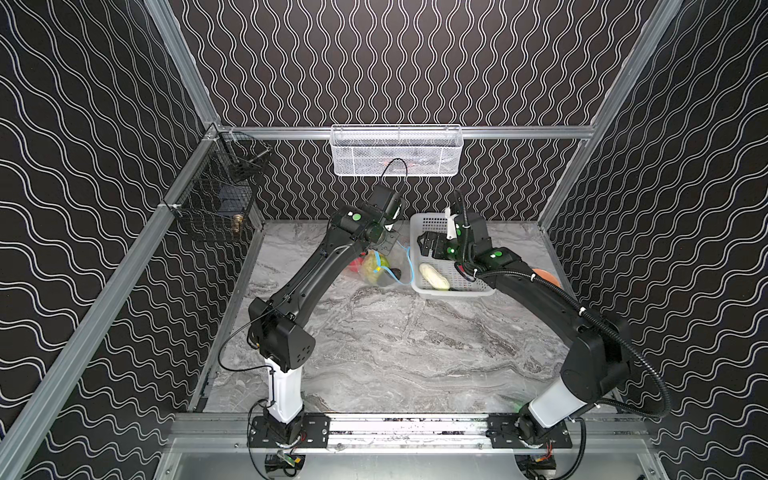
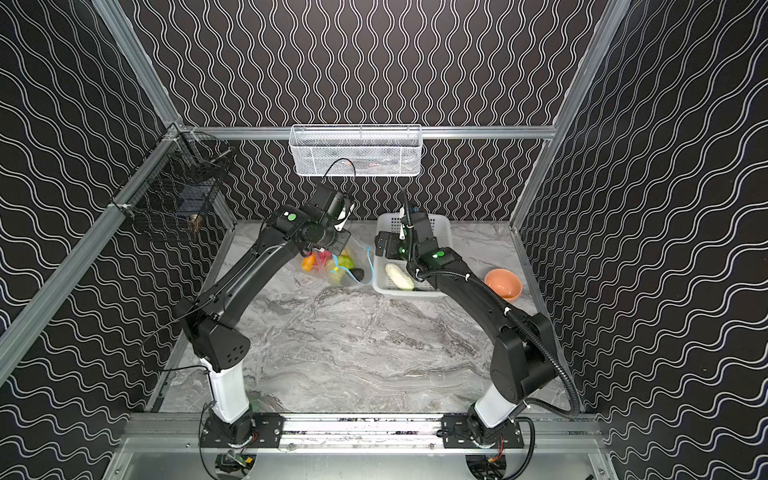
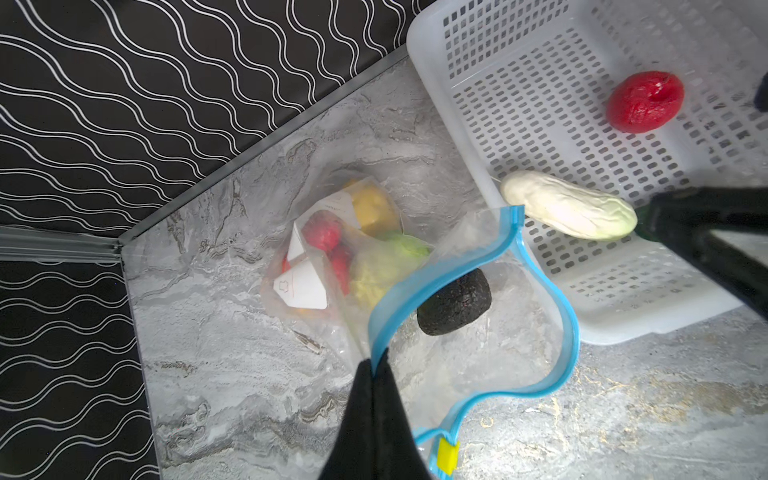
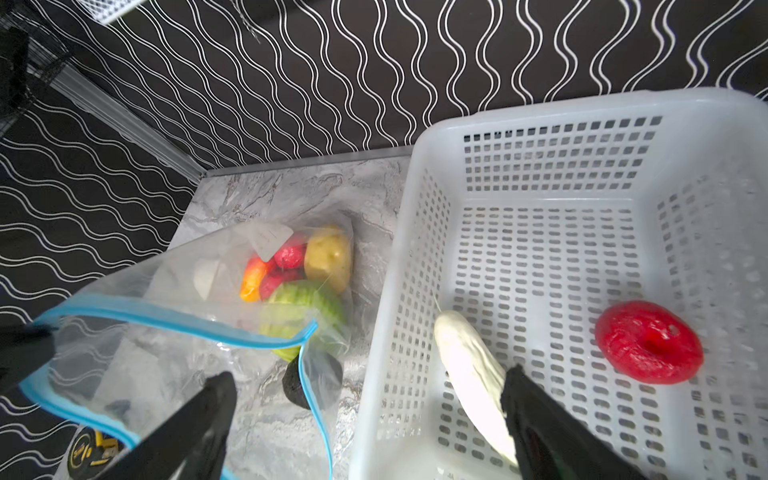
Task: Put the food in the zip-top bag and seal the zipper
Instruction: 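Withdraw the right gripper from the bag and move over the basket, then lower the right gripper onto the red apple and close on it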
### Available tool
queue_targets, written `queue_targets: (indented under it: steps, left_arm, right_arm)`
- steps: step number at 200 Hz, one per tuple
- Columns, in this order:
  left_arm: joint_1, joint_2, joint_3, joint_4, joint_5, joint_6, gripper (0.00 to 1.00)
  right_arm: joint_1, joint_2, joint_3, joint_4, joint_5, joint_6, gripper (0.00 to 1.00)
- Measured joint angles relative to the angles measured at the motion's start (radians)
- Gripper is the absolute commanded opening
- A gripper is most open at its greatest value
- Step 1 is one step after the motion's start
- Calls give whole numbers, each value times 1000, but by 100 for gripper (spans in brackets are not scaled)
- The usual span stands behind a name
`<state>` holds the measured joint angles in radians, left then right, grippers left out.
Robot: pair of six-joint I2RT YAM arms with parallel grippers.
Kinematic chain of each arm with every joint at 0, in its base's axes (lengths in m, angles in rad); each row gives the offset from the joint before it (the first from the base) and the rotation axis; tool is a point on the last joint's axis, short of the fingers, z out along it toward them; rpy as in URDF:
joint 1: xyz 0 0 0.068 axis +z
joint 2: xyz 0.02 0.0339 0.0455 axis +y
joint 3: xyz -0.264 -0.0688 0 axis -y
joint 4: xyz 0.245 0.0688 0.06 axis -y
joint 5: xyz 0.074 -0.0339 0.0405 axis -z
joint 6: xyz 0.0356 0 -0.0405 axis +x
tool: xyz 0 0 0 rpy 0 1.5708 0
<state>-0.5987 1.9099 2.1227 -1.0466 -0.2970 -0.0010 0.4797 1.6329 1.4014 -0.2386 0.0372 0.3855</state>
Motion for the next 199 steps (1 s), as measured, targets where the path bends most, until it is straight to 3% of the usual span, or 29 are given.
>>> queue_targets:
  steps: [64,199]
  left_arm:
    - [0,0,-3,5,40,4,0]
    - [0,0,-8,6,-15,0,0]
  right_arm:
    - [-50,48,51,-101,25,45,99]
    - [-104,236,256,-370,221,153,99]
